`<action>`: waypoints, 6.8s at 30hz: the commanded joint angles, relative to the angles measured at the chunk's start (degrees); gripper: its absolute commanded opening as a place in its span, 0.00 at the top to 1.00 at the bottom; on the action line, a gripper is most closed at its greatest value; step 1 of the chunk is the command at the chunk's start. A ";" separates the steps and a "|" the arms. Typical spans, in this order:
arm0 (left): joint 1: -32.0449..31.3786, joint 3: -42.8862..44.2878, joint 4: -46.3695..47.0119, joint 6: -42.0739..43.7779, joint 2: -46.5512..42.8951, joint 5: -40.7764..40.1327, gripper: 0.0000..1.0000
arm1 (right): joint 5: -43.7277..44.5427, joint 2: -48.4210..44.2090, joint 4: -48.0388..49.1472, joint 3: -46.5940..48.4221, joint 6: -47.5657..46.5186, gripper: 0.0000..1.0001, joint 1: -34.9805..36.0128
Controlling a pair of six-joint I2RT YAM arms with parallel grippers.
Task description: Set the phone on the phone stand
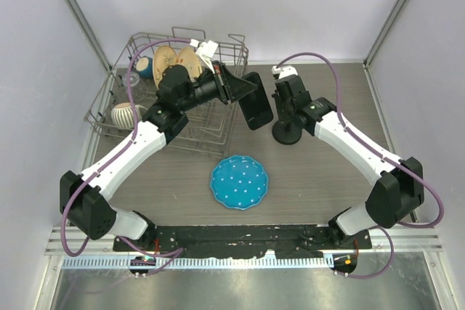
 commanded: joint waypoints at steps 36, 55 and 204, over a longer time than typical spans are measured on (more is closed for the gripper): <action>0.16 -2.32 -15.17 30.65 -19.36 -3.33 1.00 | 15.56 -29.66 15.67 -26.33 8.03 0.55 -0.20; 0.16 -1.71 -7.70 25.20 -12.68 7.33 1.00 | -10.39 -23.34 35.54 -28.62 0.91 0.61 -10.84; -7.66 14.90 10.41 26.34 12.63 24.03 1.00 | -57.84 -15.69 92.05 -48.92 -10.08 0.57 -31.84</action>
